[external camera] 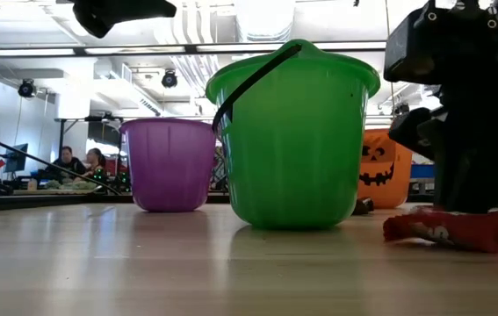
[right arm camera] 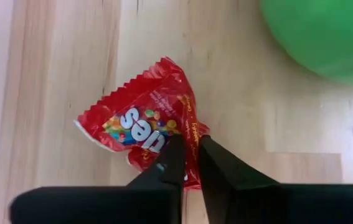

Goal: Organize candy in baskets
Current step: Put the red candy into the purple bucket

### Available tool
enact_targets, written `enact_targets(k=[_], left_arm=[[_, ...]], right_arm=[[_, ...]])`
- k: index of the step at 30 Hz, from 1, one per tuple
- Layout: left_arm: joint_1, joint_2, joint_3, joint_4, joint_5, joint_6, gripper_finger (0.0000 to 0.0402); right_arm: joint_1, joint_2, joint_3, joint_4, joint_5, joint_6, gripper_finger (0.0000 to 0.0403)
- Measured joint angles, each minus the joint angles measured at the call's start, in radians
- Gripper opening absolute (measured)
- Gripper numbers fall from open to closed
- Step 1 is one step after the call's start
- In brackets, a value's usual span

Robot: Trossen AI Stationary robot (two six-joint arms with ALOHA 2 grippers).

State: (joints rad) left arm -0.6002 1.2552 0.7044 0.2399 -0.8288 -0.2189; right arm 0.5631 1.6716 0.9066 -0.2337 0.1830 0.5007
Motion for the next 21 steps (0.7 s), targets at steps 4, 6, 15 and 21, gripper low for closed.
enact_targets(k=[4, 6, 15, 21], left_arm=[[0.0, 0.0, 0.0, 0.009, 0.0, 0.0, 0.019], [0.0, 0.0, 0.0, 0.013, 0.0, 0.0, 0.019], [0.0, 0.0, 0.0, 0.039, 0.001, 0.0, 0.019], [0.0, 0.0, 0.0, 0.063, 0.026, 0.017, 0.019]], right_arm=[[-0.007, -0.034, -0.001, -0.005, 0.0, -0.031, 0.0017], [-0.007, -0.061, -0.001, -0.003, 0.0, -0.048, 0.0019], [-0.005, -0.239, -0.001, -0.003, -0.09, -0.157, 0.0018], [-0.005, -0.372, -0.001, 0.024, -0.162, -0.27, 0.0018]])
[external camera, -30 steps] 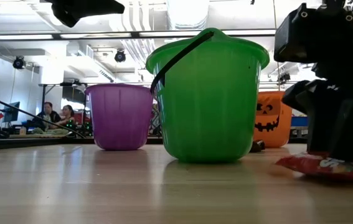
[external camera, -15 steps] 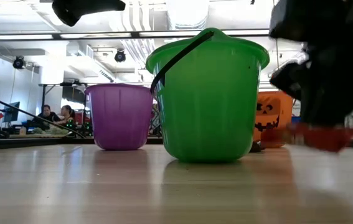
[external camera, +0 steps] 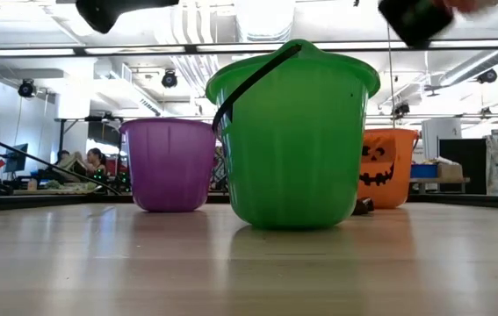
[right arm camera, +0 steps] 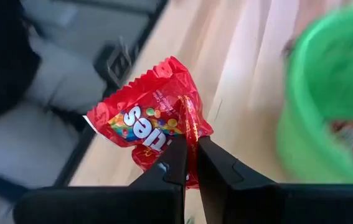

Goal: Organize candy in baskets
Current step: Put the red candy into the purple bucket

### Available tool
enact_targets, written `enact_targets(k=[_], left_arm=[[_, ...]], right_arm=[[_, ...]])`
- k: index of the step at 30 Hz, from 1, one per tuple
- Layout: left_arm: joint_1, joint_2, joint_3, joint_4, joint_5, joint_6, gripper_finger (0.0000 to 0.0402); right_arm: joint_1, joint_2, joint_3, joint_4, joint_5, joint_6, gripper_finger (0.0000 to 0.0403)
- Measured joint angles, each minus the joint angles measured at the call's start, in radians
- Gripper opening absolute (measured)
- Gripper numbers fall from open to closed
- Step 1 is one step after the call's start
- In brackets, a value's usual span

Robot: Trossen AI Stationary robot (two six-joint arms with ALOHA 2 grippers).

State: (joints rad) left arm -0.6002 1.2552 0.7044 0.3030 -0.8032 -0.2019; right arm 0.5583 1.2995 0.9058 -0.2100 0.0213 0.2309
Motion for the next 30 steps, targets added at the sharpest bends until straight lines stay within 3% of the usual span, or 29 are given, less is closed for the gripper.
enact_targets(k=[5, 12, 18, 26, 30], left_arm=[[0.0, 0.003, 0.0, 0.09, 0.086, 0.117, 0.019], [0.004, 0.089, 0.0, 0.362, 0.141, 0.361, 0.019], [0.013, 0.182, 0.0, 0.531, 0.139, 0.408, 0.019], [0.05, 0.268, 0.0, 0.73, 0.135, 0.396, 0.019], [0.062, 0.286, 0.0, 0.778, 0.133, 0.397, 0.019]], right_arm=[[-0.005, -0.073, 0.0, 0.145, 0.092, -0.181, 0.0018], [-0.02, -0.049, 0.0, 0.364, 0.432, -0.46, 0.0017], [-0.036, 0.026, 0.0, 0.524, 0.652, -0.619, 0.0017], [-0.038, 0.092, 0.023, 0.681, 0.709, -0.824, 0.0017], [-0.04, 0.119, 0.055, 0.678, 0.807, -0.889, 0.0017]])
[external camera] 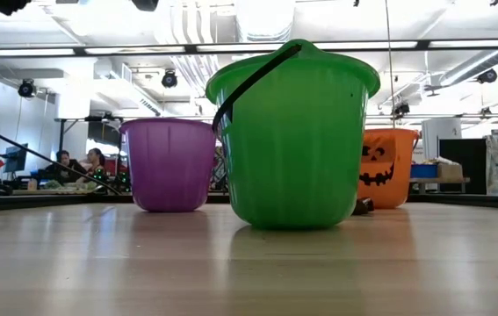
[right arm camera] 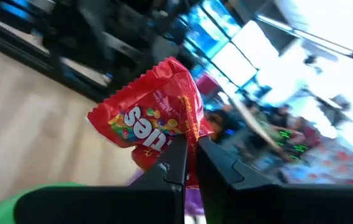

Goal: Organize candy in baskets
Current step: Put the red candy into the purple bucket

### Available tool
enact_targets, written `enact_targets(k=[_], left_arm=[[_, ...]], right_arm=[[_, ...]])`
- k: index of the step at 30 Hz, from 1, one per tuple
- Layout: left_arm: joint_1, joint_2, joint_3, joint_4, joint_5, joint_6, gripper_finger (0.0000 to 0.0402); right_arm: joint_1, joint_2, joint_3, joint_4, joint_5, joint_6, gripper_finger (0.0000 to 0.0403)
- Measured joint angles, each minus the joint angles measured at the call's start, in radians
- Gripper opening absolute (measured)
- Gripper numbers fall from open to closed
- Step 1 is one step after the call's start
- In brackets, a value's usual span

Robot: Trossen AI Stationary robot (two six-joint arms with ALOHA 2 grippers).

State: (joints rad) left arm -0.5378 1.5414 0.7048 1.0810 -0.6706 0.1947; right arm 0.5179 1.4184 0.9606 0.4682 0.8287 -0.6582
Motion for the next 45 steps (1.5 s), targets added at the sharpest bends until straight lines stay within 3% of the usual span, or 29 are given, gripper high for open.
enact_targets(k=[4, 19, 29, 40, 45], left_arm=[[0.004, 0.002, 0.0, 0.001, 0.0, 0.0, 0.019], [0.035, 0.01, 0.0, 0.007, 0.0, -0.088, 0.019], [0.087, 0.103, 0.028, 0.138, 0.001, -0.122, 0.019], [0.107, 0.154, 0.097, 0.135, -0.017, -0.091, 0.019], [0.108, 0.15, 0.088, 0.139, -0.081, -0.09, 0.016]], right_arm=[[0.0, 0.01, 0.022, 0.001, 0.047, -0.058, 0.0017], [-0.026, 0.011, 0.035, 0.002, 0.044, -0.141, 0.0017], [-0.063, 0.011, 0.035, 0.009, 0.032, -0.164, 0.0018], [-0.065, 0.011, 0.035, 0.002, -0.003, -0.154, 0.0018], [-0.066, 0.011, 0.035, -0.004, -0.011, -0.154, 0.0018]])
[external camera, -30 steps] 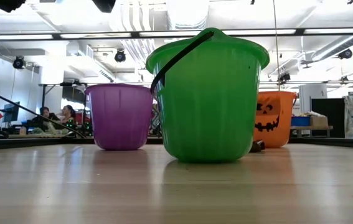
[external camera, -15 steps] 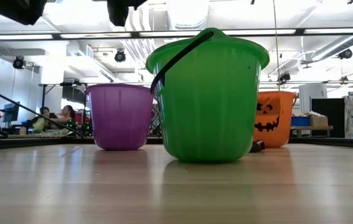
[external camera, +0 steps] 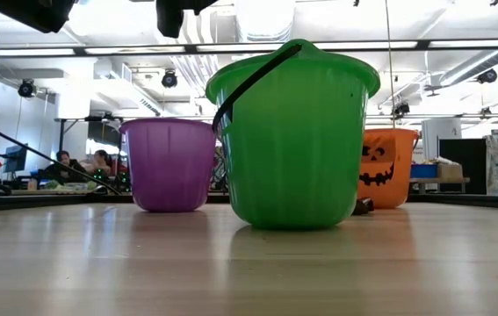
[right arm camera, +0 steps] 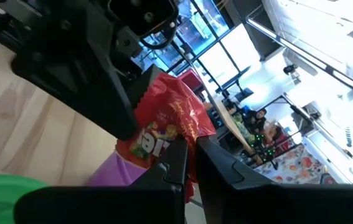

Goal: Organize candy in baskets
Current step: Put the red candy into the purple bucket

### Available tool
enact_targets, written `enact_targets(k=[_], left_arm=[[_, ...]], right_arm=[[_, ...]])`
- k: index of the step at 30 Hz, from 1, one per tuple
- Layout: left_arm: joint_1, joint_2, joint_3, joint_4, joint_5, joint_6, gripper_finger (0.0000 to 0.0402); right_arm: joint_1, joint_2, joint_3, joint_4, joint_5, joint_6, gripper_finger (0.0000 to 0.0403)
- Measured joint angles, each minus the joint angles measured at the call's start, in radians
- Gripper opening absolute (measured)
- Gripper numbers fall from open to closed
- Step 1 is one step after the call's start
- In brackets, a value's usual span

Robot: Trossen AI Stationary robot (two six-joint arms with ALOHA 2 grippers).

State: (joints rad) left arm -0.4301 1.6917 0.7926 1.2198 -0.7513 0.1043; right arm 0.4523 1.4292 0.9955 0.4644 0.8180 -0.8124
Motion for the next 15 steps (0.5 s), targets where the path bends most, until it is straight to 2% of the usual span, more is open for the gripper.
enact_targets(k=[8, 15], left_arm=[[0.0, -0.002, -0.003, -0.012, 0.0, 0.021, 0.0016], [0.0, -0.003, -0.003, -0.018, -0.002, 0.032, 0.0014]], right_arm=[[0.001, 0.0, 0.0, -0.015, -0.006, 0.028, 0.0024], [0.002, 0.0, 0.0, -0.018, 0.017, 0.111, 0.0087]])
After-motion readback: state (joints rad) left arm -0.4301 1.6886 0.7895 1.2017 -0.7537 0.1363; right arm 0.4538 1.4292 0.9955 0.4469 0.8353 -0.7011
